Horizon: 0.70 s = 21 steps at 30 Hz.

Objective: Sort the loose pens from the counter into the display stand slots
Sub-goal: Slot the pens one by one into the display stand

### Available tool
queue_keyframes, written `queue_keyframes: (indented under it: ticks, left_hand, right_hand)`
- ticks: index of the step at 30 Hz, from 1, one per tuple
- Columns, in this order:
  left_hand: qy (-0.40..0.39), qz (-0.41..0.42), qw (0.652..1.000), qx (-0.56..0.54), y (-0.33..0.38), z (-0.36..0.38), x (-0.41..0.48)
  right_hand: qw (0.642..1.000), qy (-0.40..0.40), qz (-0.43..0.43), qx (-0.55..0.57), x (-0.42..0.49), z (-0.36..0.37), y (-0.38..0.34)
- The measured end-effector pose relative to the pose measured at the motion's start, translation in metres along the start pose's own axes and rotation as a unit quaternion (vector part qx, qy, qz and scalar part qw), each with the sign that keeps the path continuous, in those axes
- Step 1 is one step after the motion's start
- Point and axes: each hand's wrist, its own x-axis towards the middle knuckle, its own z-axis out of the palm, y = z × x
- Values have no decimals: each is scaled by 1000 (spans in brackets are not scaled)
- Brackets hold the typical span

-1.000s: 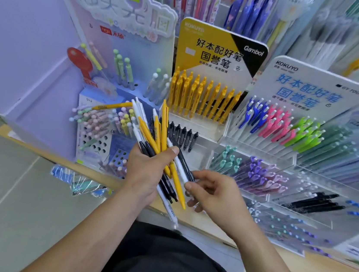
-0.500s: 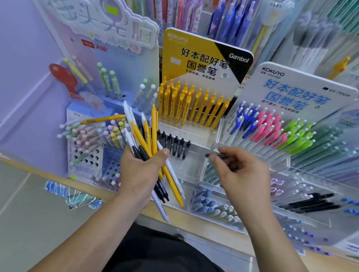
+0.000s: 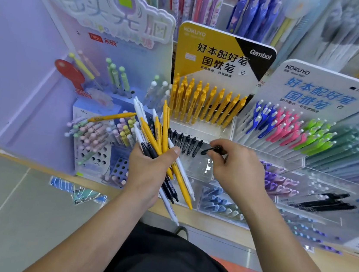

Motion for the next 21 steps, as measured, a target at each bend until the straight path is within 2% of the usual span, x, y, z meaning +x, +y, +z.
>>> queue_keyframes:
  ticks: [7, 11, 15, 21]
  left_hand:
    - [-7, 2, 1000, -6, 3, 3, -2]
    - [0, -9, 1000, 2, 5, 0, -1]
    - [0, -8, 1000, 6, 7, 2, -3]
    - [5, -17, 1000, -12, 12, 5, -5]
  right_hand:
    - [992, -36, -8, -117, 12, 15, -6]
    - [995, 3, 14, -101, 16, 21, -6]
    - [995, 45, 1, -86, 6, 24, -5]
    - [995, 18, 27, -91, 11, 24, -6]
